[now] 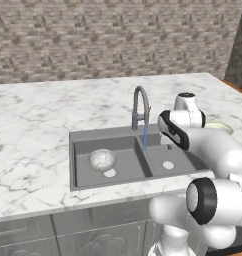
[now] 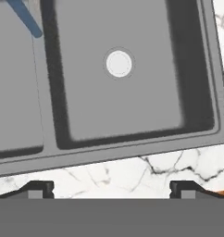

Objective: Rinse each bowl for a few seconds and place them down in the sink or on the counter.

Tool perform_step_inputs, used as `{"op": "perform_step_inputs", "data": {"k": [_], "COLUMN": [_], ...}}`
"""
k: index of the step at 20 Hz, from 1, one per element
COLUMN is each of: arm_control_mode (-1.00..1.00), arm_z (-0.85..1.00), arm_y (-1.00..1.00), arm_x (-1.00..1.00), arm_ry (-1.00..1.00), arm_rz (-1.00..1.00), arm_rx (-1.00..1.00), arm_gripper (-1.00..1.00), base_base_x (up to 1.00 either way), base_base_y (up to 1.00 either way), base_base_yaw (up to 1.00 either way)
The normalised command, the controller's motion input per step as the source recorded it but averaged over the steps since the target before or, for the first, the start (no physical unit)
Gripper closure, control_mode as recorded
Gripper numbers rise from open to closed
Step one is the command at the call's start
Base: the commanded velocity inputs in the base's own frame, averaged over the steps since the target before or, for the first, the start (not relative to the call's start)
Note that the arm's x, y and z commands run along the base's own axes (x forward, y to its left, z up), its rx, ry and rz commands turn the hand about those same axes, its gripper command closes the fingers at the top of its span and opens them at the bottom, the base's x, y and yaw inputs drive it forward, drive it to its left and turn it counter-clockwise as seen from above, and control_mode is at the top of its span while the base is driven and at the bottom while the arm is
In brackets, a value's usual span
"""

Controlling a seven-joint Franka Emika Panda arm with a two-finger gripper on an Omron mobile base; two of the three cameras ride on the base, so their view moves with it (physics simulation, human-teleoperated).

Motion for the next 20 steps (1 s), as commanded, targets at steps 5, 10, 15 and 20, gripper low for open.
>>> {"op": "perform_step_inputs", "data": {"k": [5,10,15,20], "arm_control_mode": [-1.0,-1.0,-1.0,-1.0], "arm_z": [0.09,0.03,0.01,0.0], "arm_y": [-1.0,-1.0,-0.85,-0.66], "arm_x": [0.05,0.31,0.68,0.64], "arm_ry": [-0.05,-0.01,0.03,0.06], "arm_rz": [0.33,0.26,0.13,0.09], "arm_rx": [-0.17,-0.06,-0.01,0.0], "arm_gripper": [-1.0,-1.0,-1.0,-1.0], "base_base_x": [0.0,0.0,0.0,0.0], "base_base_y": [0.0,0.0,0.0,0.0], "base_base_yaw": [0.0,0.0,0.0,0.0]}}
